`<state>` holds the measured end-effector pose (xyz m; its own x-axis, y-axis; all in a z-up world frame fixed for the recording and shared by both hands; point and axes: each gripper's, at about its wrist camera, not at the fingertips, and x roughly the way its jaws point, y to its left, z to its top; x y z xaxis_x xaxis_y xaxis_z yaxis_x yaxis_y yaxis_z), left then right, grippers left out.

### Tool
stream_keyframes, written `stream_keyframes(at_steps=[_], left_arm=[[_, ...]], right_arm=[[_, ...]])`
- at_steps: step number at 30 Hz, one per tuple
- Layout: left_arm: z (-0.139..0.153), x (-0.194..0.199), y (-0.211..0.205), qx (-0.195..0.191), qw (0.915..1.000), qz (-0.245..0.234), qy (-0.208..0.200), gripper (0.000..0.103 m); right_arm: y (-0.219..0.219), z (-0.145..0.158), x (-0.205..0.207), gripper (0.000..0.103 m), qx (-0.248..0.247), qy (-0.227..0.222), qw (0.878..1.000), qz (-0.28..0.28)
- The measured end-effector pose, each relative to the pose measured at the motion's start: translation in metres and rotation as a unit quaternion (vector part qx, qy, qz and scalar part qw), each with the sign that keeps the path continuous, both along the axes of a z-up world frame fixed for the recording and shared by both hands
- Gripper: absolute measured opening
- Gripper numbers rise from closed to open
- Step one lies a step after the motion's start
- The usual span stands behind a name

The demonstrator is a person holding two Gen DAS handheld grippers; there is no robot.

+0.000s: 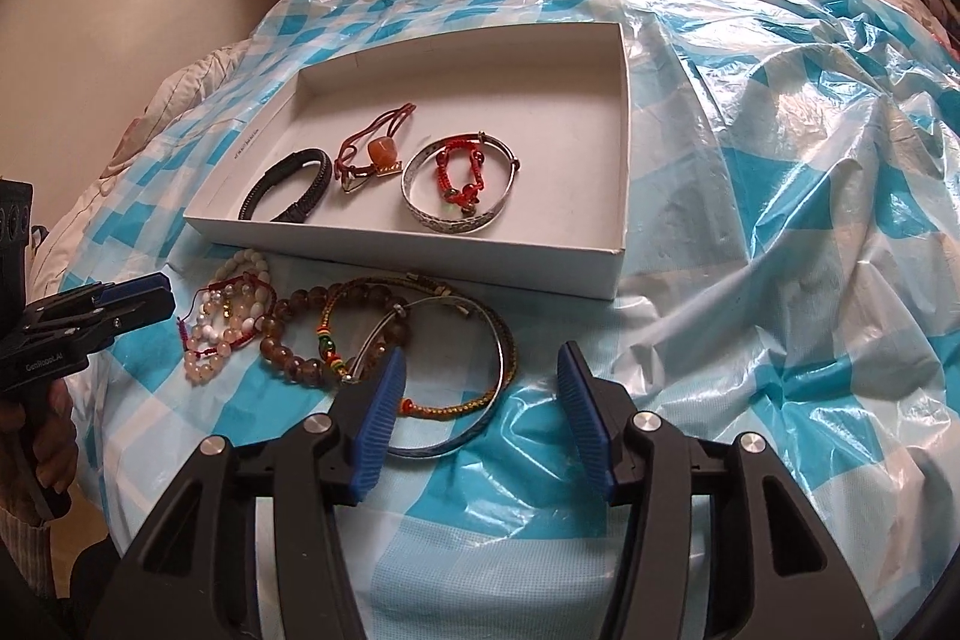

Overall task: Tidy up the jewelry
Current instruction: 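Grasp the red string with white beads using the left tool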

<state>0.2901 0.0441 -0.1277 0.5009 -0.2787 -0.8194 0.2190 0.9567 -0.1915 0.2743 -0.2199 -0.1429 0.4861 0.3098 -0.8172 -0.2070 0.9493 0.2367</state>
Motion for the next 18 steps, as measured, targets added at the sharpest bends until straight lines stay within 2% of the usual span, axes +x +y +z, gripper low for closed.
stream_keyframes(at_steps=[1,2,3,4,6,9,18], left_arm=[[-0.004,0.002,-0.002,0.005,1.0,0.003,0.007,0.041],[-0.008,0.004,-0.004,0.005,0.9999,0.005,0.015,0.023],[-0.011,0.006,-0.004,-0.003,0.9997,0.004,0.023,0.01],[-0.013,0.005,-0.007,-0.001,0.9996,0.0,0.028,0.003],[-0.011,-0.002,-0.017,0.014,0.9996,-0.016,0.021,0.001],[-0.001,-0.017,-0.026,0.014,0.9991,-0.038,0.015,0.001],[0.056,-0.055,-0.013,-0.064,0.9961,-0.057,-0.022,0.001]], right_arm=[[0.0,-0.001,0.0,0.052,0.0,0.0,1.0,0.0],[-0.001,-0.001,0.0,0.052,0.002,-0.001,1.0,-0.001],[-0.001,-0.002,0.0,0.052,0.003,0.0,1.0,-0.002],[-0.001,-0.004,0.0,0.052,0.005,0.001,1.0,-0.003],[-0.002,-0.004,-0.001,0.052,0.004,0.001,1.0,-0.004],[-0.002,-0.004,-0.003,0.052,0.004,0.0,1.0,-0.007],[-0.006,0.002,-0.02,0.052,0.009,-0.002,1.0,-0.016]])
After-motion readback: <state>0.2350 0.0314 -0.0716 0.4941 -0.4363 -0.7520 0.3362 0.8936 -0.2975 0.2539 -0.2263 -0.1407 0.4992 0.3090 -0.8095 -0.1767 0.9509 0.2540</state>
